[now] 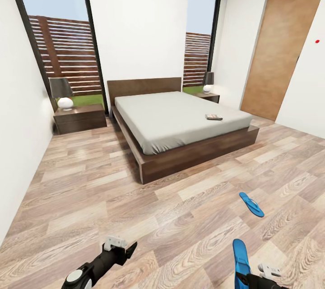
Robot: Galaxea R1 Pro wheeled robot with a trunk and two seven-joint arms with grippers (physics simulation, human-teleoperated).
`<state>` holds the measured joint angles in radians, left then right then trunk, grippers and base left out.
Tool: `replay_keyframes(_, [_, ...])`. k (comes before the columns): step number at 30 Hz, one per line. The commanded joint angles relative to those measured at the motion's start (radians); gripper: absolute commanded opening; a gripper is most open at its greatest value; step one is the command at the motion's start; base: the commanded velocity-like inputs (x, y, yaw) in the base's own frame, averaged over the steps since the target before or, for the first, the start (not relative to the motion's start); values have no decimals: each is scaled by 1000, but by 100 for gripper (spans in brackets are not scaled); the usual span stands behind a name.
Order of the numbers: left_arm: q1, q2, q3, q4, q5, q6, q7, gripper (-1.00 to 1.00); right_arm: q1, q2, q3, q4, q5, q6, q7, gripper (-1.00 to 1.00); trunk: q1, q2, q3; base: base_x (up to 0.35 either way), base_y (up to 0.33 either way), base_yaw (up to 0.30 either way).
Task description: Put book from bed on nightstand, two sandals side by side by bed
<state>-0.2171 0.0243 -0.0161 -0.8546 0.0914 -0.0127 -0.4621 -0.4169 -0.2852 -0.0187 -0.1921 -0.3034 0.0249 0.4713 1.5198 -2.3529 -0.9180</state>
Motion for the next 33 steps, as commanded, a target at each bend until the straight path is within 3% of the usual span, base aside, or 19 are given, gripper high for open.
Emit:
replay_keyframes(1, [-1,1,-2,1,9,0,-31,100,0,0,-1,0,-4,3,4,-100,-4,7,2,0,0,0])
replay_keyframes(4, [-1,0,-2,1,7,0,-70,100,0,0,-1,0,-4,3,4,-100,-16,28,12,0,0,0])
replay_keyframes(12, [-1,0,-7,1,6,-1,-99,100,0,0,-1,0,-3,3,5,-100,-46,84,37,0,0,0])
replay_keyframes(19, [-1,1,-7,1,5,-2,-214,100,-1,0,-1,0,-4,2,4,-100,-65,119,52,0,0,0])
replay_keyframes(33, [-1,-3,-7,2,5,-7,-177,100,0,-1,-1,0,-7,1,7,-100,-65,119,52,0,0,0])
